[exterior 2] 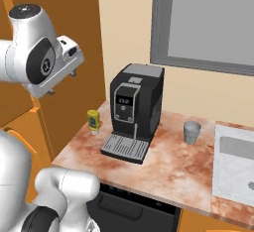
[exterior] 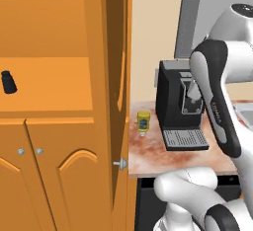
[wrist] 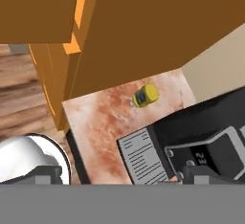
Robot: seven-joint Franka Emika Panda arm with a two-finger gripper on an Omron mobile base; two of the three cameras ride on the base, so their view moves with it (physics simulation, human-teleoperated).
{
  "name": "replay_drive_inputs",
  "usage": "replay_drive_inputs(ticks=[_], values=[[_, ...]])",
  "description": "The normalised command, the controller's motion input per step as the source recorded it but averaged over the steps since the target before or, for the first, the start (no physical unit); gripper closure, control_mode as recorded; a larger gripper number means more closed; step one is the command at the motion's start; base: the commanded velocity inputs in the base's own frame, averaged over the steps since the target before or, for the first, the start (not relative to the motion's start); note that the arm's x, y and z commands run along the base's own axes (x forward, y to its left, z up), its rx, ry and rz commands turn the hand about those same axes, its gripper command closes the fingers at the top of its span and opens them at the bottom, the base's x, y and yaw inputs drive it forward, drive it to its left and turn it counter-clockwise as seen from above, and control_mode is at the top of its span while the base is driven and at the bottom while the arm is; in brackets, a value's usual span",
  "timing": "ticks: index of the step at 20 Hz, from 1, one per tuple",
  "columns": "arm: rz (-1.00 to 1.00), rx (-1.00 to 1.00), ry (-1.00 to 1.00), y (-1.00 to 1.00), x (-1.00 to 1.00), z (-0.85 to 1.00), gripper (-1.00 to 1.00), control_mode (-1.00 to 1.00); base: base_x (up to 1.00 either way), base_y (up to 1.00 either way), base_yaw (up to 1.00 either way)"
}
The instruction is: There are various items on the counter. Only move the condiments/shakers into the cabinet.
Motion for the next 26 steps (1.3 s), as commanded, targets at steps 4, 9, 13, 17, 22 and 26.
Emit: replay_drive_inputs(ticks=[4, 9, 13, 17, 22, 26], values=[[0.02, -0.01, 0.06, 0.03, 0.33, -0.19, -1.0, -1.0, 0.0, 0.0, 0.0], [0.09, 0.0, 0.01, 0.0, 0.41, -0.43, -1.0, -1.0, 0.0, 0.0, 0.0], [0.11, 0.0, 0.0, 0.08, 0.41, -0.45, -1.0, -1.0, 0.0, 0.0, 0.0], [0.09, 0.0, 0.0, 0.24, 0.44, -0.4, -1.0, -1.0, 0.0, 0.0, 0.0], [0.04, 0.0, 0.02, 0.21, 0.46, -0.37, -1.0, -1.0, 0.0, 0.0, 0.0], [0.02, 0.0, 0.01, 0.0, 0.3, -0.35, -1.0, -1.0, 0.0, 0.0, 0.0]])
